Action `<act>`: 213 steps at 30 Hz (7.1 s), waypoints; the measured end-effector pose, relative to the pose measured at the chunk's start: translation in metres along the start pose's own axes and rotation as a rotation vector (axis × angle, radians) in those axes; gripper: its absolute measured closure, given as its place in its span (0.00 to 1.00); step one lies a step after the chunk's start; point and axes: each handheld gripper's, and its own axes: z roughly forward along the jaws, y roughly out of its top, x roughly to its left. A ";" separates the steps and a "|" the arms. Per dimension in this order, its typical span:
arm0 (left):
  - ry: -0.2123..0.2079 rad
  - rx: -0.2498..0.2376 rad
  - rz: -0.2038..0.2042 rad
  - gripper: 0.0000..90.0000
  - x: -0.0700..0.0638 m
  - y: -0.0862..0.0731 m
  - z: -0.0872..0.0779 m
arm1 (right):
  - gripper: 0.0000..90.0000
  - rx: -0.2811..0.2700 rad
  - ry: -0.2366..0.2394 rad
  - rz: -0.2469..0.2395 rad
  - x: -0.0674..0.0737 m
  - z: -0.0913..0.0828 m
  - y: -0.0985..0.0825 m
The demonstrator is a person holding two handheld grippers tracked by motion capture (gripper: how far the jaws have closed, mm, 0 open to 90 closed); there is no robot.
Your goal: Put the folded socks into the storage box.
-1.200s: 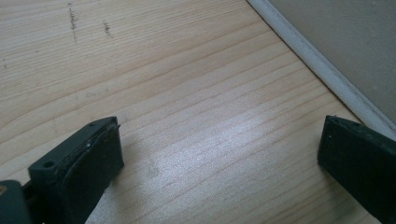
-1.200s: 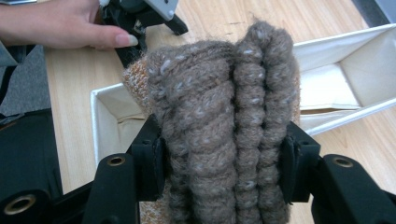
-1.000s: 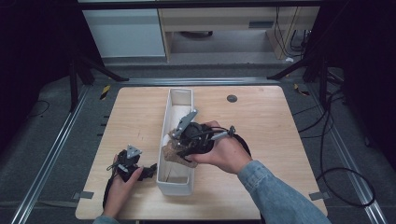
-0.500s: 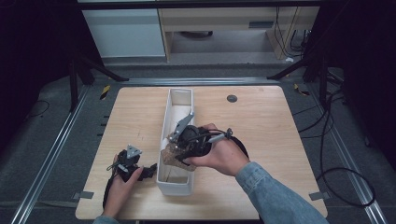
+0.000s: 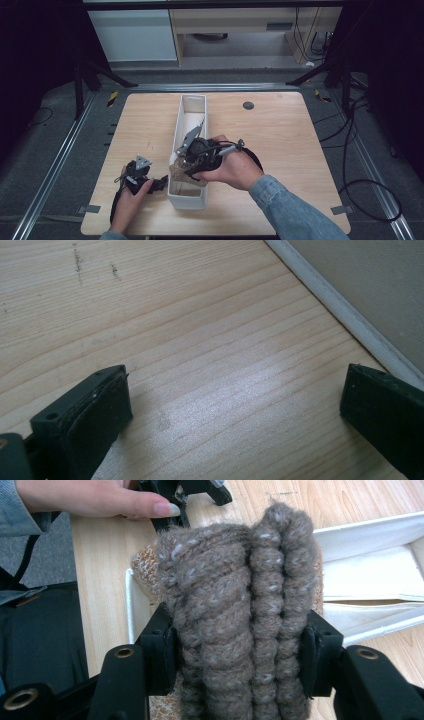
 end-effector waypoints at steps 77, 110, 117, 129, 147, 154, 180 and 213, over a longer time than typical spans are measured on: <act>-0.001 -0.003 0.000 0.00 0.000 0.000 0.001 | 0.48 0.094 0.075 0.031 0.008 0.070 -0.012; -0.001 -0.002 0.000 0.00 0.000 0.000 0.001 | 0.19 0.002 0.069 0.070 0.005 0.043 -0.012; -0.001 -0.003 0.000 0.00 0.000 0.000 0.001 | 0.28 -0.052 0.029 0.080 -0.005 0.023 -0.009; -0.001 -0.003 0.000 0.00 0.000 0.000 0.001 | 0.76 -0.091 0.008 0.112 -0.023 0.013 -0.017; -0.001 -0.003 0.001 0.00 0.000 0.000 0.001 | 1.00 -0.071 0.043 0.124 -0.024 0.039 -0.013; -0.002 -0.003 0.001 0.00 0.000 0.001 0.001 | 1.00 -0.065 0.071 0.129 -0.024 0.044 -0.017; 0.000 -0.002 0.000 0.00 0.000 0.001 0.001 | 1.00 -0.020 0.142 0.067 0.010 0.065 -0.031; 0.002 -0.001 0.001 0.00 0.000 0.001 0.001 | 0.99 -0.044 0.089 0.046 0.006 0.059 -0.035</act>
